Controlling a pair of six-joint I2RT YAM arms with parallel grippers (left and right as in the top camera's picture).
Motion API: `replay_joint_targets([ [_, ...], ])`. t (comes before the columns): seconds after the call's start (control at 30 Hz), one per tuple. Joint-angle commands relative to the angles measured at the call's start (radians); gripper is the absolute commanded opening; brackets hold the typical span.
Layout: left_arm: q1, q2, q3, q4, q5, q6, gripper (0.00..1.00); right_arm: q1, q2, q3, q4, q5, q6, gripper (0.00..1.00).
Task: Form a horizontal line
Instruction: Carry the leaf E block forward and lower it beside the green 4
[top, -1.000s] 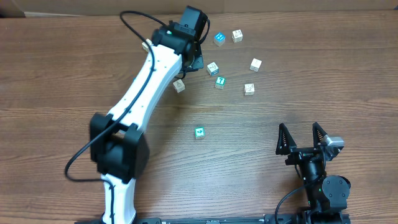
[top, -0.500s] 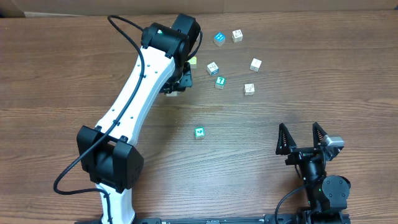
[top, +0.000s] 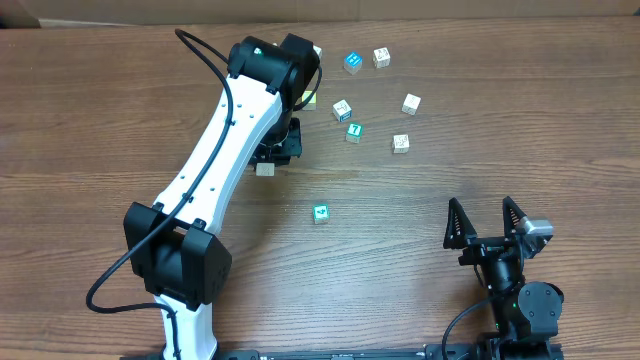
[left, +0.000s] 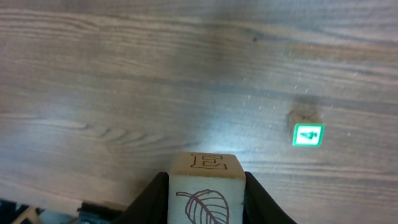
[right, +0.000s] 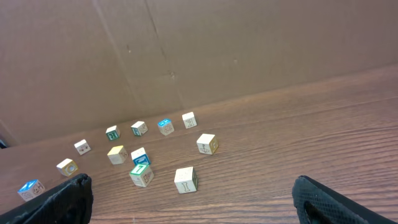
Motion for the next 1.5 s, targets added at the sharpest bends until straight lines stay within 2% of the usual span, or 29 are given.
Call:
replay_joint_targets([
  [0.0, -0.023, -0.021, 0.010, -0.016, 0.003, 0.023, 0.26, -0.003, -0.010, -0.010, 0.004, -0.001, -0.001, 1.00],
  [0.2, -0.046, -0.021, 0.006, -0.016, 0.055, 0.074, 0.26, -0.003, -0.010, -0.010, 0.004, -0.001, -0.001, 1.00],
  [0.53, -0.056, -0.087, -0.006, -0.016, 0.058, 0.090, 0.25, -0.003, -0.010, -0.010, 0.004, -0.002, -0.001, 1.00],
  [0.73, -0.056, -0.212, -0.129, -0.016, 0.057, 0.069, 0.28, -0.003, -0.010, -0.010, 0.004, -0.001, -0.001, 1.00],
  [0.87, -0.057, -0.253, -0.239, 0.003, 0.051, 0.030, 0.25, -0.003, -0.010, -0.010, 0.004, -0.001, -0.001, 1.00],
  [1.23, -0.057, -0.252, -0.530, 0.271, 0.054, -0.039, 0.17, -0.003, -0.010, -0.010, 0.004, -0.002, -0.001, 1.00],
  [1.47, -0.057, -0.252, -0.629, 0.370, 0.054, -0.064, 0.16, -0.003, -0.010, -0.010, 0.004, -0.001, -0.001, 1.00],
])
